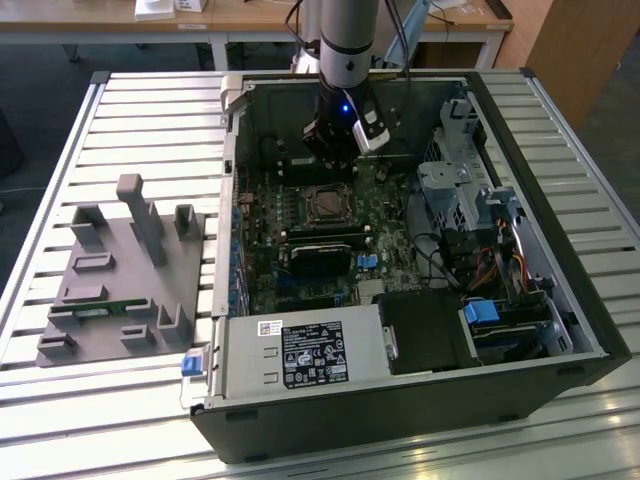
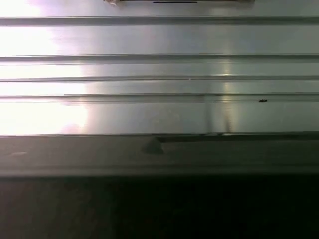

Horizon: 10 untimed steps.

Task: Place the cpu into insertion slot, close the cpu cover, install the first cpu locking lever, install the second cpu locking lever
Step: 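Install the first cpu locking lever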

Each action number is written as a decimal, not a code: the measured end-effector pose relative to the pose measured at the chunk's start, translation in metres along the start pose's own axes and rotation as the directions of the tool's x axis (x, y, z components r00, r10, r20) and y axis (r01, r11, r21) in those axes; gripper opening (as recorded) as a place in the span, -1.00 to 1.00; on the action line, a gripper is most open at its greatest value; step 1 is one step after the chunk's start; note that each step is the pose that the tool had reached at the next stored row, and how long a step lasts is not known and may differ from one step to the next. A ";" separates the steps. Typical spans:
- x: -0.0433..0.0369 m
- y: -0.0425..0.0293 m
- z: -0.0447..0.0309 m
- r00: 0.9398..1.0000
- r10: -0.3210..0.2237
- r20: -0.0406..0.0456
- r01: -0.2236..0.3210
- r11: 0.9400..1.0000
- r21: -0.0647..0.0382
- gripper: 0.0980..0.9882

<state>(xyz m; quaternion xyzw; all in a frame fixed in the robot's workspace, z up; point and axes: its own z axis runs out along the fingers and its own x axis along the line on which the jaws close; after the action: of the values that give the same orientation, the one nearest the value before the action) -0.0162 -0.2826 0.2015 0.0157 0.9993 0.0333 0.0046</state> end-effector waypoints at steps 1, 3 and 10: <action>-0.0004 0.0000 0.0005 1.000 0.000 -0.001 0.000 1.000 0.000 -0.98; -0.0011 0.0000 0.0012 1.000 0.000 -0.002 0.000 1.000 0.001 -0.98; -0.0018 -0.0001 0.0035 1.000 0.000 -0.006 0.000 1.000 0.003 -0.98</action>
<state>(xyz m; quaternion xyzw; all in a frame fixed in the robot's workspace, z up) -0.0144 -0.2825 0.1979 0.0158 0.9994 0.0318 0.0014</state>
